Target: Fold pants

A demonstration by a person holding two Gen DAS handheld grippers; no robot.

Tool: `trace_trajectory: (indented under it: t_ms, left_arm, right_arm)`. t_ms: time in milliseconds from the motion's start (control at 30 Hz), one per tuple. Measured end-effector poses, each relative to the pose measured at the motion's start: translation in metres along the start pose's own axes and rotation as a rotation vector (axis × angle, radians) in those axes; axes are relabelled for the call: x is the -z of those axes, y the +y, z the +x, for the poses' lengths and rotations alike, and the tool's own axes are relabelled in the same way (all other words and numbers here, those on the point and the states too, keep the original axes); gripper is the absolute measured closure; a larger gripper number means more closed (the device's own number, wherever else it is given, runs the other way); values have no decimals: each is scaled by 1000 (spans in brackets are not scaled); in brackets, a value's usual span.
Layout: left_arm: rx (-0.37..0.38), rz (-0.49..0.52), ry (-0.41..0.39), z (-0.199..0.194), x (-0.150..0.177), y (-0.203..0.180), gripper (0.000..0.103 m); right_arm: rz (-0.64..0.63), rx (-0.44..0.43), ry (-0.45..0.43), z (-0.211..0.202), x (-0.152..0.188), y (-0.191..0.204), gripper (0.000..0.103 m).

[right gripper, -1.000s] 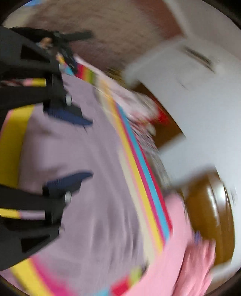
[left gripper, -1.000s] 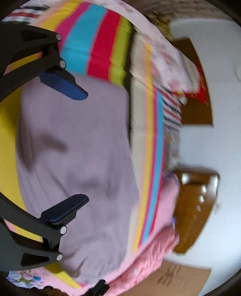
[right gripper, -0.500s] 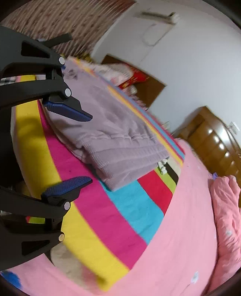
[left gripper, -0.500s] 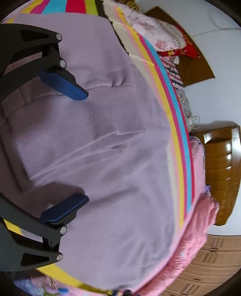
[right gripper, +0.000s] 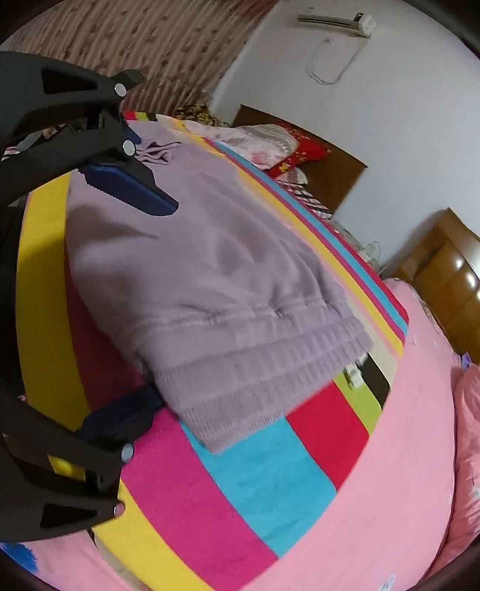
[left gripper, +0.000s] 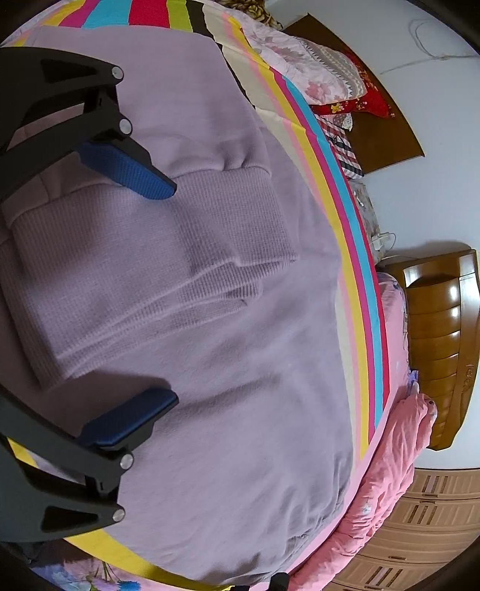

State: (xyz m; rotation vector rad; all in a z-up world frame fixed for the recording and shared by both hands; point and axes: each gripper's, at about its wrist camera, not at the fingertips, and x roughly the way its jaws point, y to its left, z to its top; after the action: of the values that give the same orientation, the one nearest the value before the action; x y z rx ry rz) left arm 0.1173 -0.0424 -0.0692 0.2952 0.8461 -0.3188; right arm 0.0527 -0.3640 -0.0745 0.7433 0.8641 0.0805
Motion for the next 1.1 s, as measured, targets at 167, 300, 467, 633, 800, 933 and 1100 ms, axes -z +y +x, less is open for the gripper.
trace_trajectory:
  t_ms: [167,300,467,633,800,933,1100]
  left_arm:
    - [0,0,0,0,0,0,1]
    - [0,0,0,0,0,0,1]
    - [2,0,-1,0,0,1,1]
    - [1,1,-2,0,1,1,1]
    - [2,0,-3,0,0,1,1]
    - [3,1,-10,-1,-1,1,2]
    - [27,-28,-143,-45,-2,6,2]
  right_arm:
    - [-150,46,90,7,3,15,9]
    - [-57,67,24,9,-9,8,5]
    - [-184,97,66,20,2,31,4]
    - [49,-117,33,10,-14,-9,11]
    - [28,-78,8,20,-16,-3,33]
    - [-33,8,-22,19,-11,6,51]
    - [-27,4,-88,16,-7,1,54]
